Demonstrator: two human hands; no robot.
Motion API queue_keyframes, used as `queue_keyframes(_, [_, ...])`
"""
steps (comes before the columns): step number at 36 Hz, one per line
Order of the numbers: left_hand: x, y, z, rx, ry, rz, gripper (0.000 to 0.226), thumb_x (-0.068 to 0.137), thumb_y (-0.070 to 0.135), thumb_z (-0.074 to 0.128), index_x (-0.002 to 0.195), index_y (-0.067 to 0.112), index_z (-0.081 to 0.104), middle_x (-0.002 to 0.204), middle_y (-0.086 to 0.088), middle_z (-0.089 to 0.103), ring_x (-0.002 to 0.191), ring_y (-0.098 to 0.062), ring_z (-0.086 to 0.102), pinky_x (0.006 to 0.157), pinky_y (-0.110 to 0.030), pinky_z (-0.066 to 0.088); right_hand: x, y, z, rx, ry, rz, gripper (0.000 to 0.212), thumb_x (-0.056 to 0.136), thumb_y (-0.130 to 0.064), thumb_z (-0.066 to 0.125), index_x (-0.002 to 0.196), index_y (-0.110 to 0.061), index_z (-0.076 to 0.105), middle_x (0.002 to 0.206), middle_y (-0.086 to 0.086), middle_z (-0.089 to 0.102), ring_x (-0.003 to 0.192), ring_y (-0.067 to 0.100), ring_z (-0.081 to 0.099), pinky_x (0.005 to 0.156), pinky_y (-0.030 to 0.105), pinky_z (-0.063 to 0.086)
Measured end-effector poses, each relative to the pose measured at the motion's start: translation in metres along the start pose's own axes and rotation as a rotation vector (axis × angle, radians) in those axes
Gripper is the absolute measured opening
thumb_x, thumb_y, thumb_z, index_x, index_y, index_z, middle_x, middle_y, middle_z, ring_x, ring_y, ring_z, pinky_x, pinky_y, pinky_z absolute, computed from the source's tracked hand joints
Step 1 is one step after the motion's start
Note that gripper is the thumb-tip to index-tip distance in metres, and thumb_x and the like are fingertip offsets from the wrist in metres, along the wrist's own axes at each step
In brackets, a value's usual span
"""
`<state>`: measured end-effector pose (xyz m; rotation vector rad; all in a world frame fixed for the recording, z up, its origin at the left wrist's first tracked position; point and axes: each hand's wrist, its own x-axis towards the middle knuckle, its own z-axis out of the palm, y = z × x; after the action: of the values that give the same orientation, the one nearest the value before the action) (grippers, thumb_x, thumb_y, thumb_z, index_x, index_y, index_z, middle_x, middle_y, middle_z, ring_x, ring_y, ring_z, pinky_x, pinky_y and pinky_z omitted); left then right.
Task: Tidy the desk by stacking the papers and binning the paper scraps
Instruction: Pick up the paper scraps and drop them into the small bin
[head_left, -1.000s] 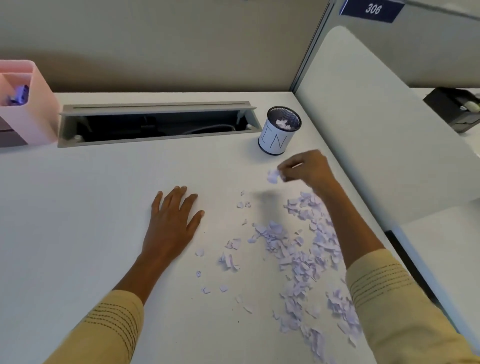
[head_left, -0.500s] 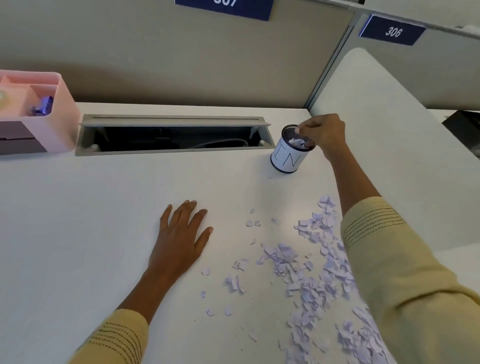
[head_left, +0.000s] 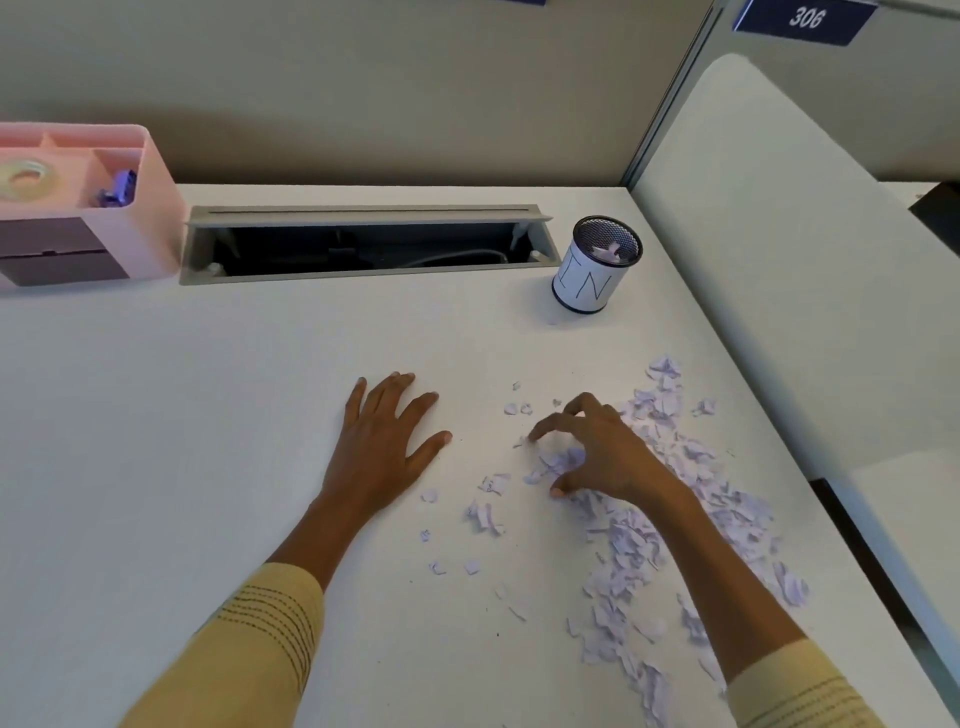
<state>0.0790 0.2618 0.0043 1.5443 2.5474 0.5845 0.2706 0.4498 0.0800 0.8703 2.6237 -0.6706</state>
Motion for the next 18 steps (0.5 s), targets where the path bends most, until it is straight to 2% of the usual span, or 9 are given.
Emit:
queue_keyframes(5, [-0.001,0.001,0.0,-0.023,0.02,0.005,0.063,0.089,0.062,0.037,0.127,0.018,0.06,0.139,-0.011,0.05,0.134,-0.026,0.042,0.115,-0.051,0.021,0.001,-0.006,0.001,0.073,0.03,-0.005,0.033,0.07,-0.015,0.08,0.099,-0.026,0.07,0.103,0.0,0.047,0.088,0.015,0.048,0.062,0.014,0.035])
queue_keyframes(9, [-0.001,0.0,0.002,-0.01,0.038,0.013,0.062,0.089,0.061,0.036,0.127,0.018,0.06,0.139,-0.011,0.051,0.133,-0.027,0.043,0.115,-0.051,0.022,0.005,-0.002,-0.004,0.117,0.057,0.013,0.017,0.07,-0.008,0.079,0.085,-0.016,0.076,0.088,0.0,0.055,0.082,0.016,0.054,0.057,0.01,0.037])
queue_keyframes(12, [-0.001,-0.001,0.003,0.001,0.052,0.015,0.063,0.089,0.061,0.036,0.128,0.018,0.06,0.139,-0.011,0.05,0.133,-0.026,0.042,0.115,-0.05,0.021,0.008,0.0,-0.008,0.166,0.06,0.034,0.013,0.068,-0.005,0.079,0.08,-0.01,0.077,0.078,-0.006,0.06,0.07,0.011,0.055,0.054,0.005,0.04])
queue_keyframes(15, [-0.002,-0.001,0.004,0.001,0.073,0.02,0.064,0.089,0.062,0.035,0.127,0.018,0.06,0.139,-0.01,0.05,0.133,-0.026,0.042,0.115,-0.05,0.021,0.015,0.003,-0.019,0.204,0.084,0.047,0.012,0.07,-0.002,0.076,0.08,-0.008,0.077,0.083,0.005,0.071,0.062,0.004,0.055,0.052,0.001,0.039])
queue_keyframes(18, [-0.002,-0.001,0.005,0.001,0.089,0.026,0.063,0.09,0.062,0.035,0.127,0.018,0.06,0.139,-0.01,0.05,0.133,-0.025,0.042,0.115,-0.051,0.021,0.025,0.006,-0.04,0.232,0.197,0.069,0.012,0.073,0.0,0.072,0.083,-0.007,0.077,0.081,0.007,0.072,0.057,-0.002,0.054,0.051,0.0,0.038])
